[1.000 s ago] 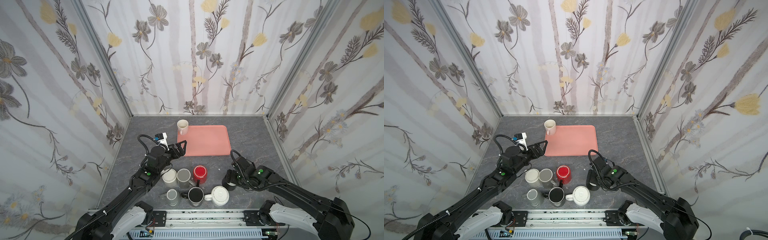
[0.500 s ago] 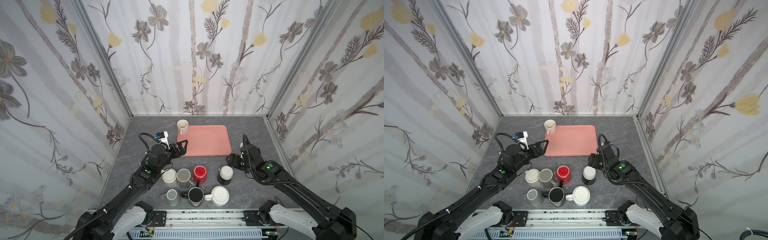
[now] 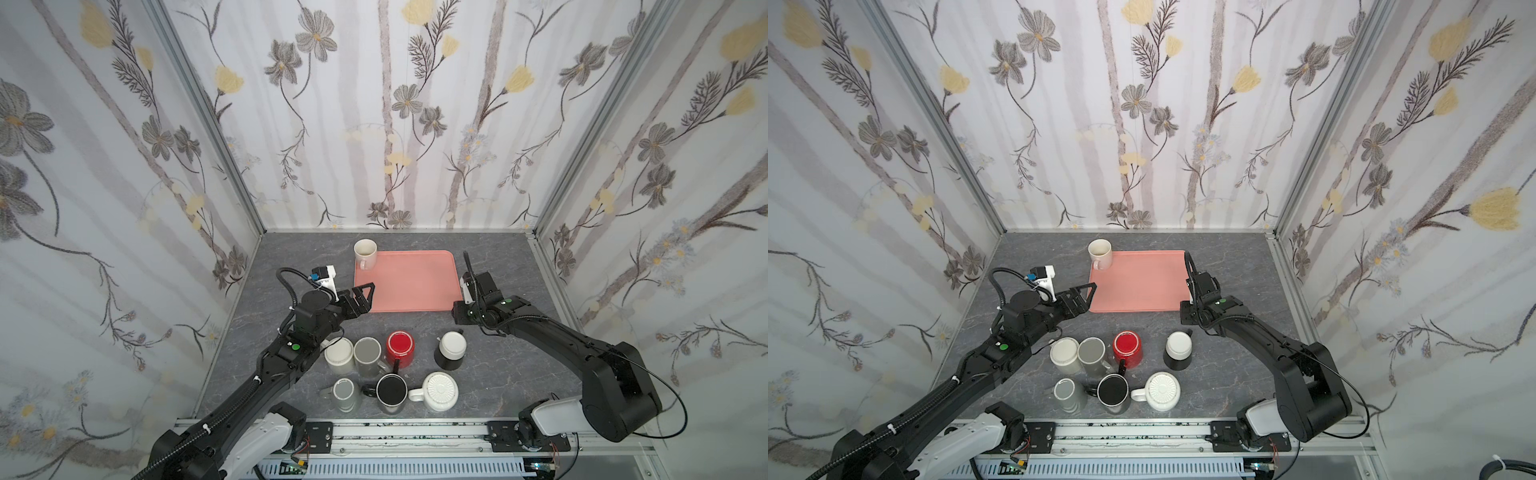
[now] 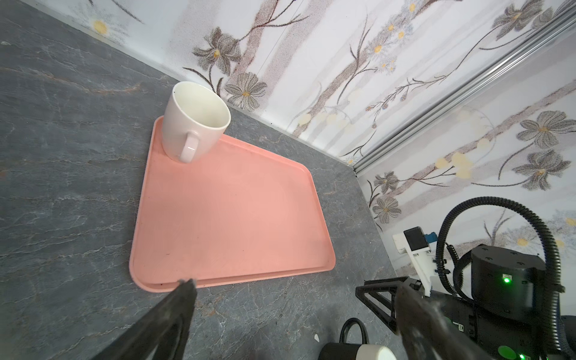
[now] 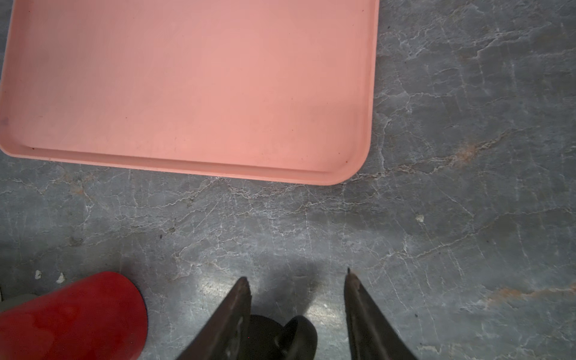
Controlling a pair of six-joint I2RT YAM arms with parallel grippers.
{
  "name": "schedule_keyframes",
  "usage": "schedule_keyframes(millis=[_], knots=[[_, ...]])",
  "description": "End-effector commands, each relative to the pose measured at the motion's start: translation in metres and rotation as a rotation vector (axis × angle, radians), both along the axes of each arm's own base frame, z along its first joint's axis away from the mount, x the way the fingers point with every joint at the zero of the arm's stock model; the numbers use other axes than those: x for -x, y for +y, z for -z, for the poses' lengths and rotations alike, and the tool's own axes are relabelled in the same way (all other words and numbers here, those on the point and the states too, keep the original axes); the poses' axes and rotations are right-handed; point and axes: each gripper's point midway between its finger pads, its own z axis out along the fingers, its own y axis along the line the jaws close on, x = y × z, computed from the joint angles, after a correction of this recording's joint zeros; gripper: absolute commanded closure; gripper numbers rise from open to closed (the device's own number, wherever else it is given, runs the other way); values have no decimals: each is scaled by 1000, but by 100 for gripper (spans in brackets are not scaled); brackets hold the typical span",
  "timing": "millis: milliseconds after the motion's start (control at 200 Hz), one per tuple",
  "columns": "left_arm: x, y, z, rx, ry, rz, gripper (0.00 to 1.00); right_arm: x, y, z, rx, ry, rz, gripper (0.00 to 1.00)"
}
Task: Turn the mug right side up
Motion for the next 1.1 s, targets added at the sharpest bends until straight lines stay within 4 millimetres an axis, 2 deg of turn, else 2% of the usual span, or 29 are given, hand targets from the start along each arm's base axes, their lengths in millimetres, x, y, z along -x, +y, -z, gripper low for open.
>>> schedule_keyframes(millis=[0, 140, 205, 220, 240, 415, 584, 674, 769, 829, 914, 984, 1094], knots=[[-1, 2, 0, 1, 0, -13, 0, 9, 1, 13, 9, 27, -45, 53], [-2, 0, 1, 2, -1, -8, 0, 24, -5, 24, 11, 48, -26, 55], [-3, 0, 1, 2, 0, -7, 0, 26, -9, 20, 13, 40, -10, 56], [-4, -1, 1, 2, 0, -7, 0, 34, -13, 30, 25, 65, -8, 57], [-4, -1, 1, 3, 0, -5, 0, 37, -15, 31, 27, 70, -2, 57], [-4, -1, 2, 5, 1, -4, 0, 57, -25, 33, 20, 86, 44, 59], [-4, -1, 4, 5, 3, -4, 0, 80, -27, 33, -3, 102, 67, 61], [-5, -2, 5, 4, 8, -3, 0, 78, -33, 16, -14, 49, 124, 53], [-6, -3, 7, 3, 13, -1, 0, 69, -37, -23, -59, -75, 164, 39], [-7, -3, 7, 5, 15, 0, 0, 65, -28, -55, -120, -176, 123, 30], [-7, -4, 7, 6, 18, -2, 0, 70, -6, -78, -198, -244, 22, 22], [-8, -3, 6, 8, 15, -3, 0, 83, 13, -74, -225, -207, -68, 19], [-8, -3, 8, 6, 19, -6, 0, 106, 36, -55, -188, -134, -188, 13]])
